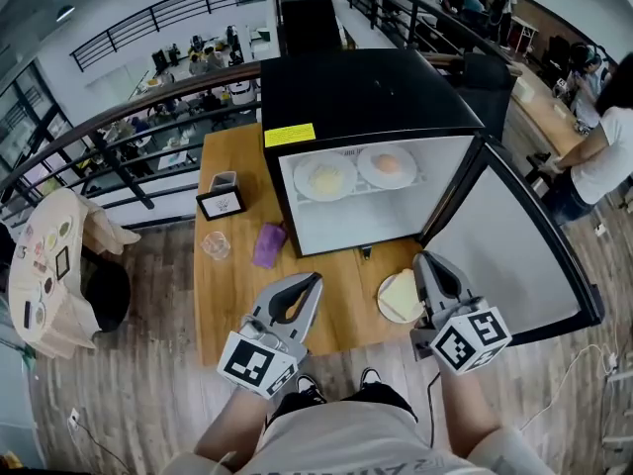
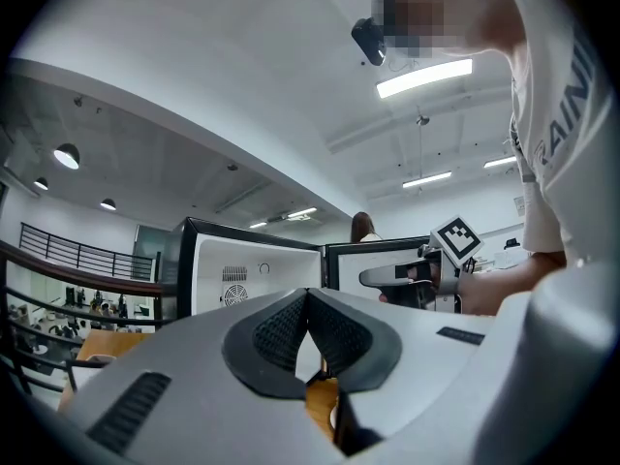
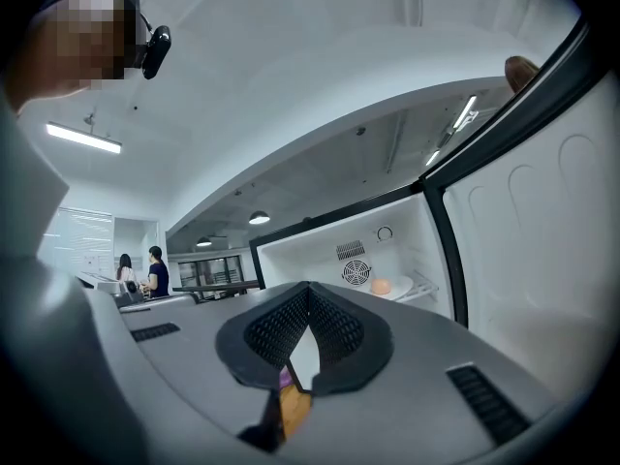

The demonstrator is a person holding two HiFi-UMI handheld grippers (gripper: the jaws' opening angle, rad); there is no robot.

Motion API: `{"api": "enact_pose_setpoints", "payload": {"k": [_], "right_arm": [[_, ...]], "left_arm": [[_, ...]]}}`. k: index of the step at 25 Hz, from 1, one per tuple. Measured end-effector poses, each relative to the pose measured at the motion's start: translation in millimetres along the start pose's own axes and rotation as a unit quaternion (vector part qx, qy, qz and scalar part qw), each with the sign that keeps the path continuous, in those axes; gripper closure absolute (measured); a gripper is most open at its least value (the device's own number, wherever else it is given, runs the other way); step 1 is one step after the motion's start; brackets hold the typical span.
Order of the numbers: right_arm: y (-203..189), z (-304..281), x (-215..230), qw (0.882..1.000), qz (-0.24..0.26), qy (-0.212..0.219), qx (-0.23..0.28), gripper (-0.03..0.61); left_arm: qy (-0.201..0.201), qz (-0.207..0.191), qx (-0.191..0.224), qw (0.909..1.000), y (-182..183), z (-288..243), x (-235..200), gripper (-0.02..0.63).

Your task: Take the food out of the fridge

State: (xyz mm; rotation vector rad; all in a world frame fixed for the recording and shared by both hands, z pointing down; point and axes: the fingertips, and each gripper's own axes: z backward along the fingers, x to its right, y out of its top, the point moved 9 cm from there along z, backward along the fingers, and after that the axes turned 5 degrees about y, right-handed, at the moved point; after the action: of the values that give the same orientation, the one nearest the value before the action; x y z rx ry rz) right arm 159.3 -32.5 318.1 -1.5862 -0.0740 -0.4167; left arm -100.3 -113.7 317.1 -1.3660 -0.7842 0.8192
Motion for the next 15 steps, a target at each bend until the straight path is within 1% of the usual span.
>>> {"api": "enact_pose_setpoints", "payload": {"k": [6, 8, 11, 15], "right_arm": [[-0.4, -2.9, 0.8, 1.0, -0.008, -0.001, 0.001, 0.557], [-1.9, -4.8, 2.2, 1.0, -0.02, 0.0, 0.0, 0.557], [-6.2, -13.3, 12.5, 0.997, -0.073, -0.009, 0.005, 0.557], [-17.8, -39.7, 31.7, 0.987, -0.153, -0.047, 0.005, 0.554]], "left_arm": [[-0.001, -0.003, -0.003, 1.0, -0.1, -2.4, -1.5, 0.606], [-0.002, -0.003, -0.004, 1.0, -0.4, -2.7, -1.2, 0.606], [0.001, -0.001, -0.004, 1.0, -2.8, -2.4, -2.8, 0.606], [0.007, 0.005, -0.012, 0.9999, -9.9, 0.9, -6.8, 0.606]]}}
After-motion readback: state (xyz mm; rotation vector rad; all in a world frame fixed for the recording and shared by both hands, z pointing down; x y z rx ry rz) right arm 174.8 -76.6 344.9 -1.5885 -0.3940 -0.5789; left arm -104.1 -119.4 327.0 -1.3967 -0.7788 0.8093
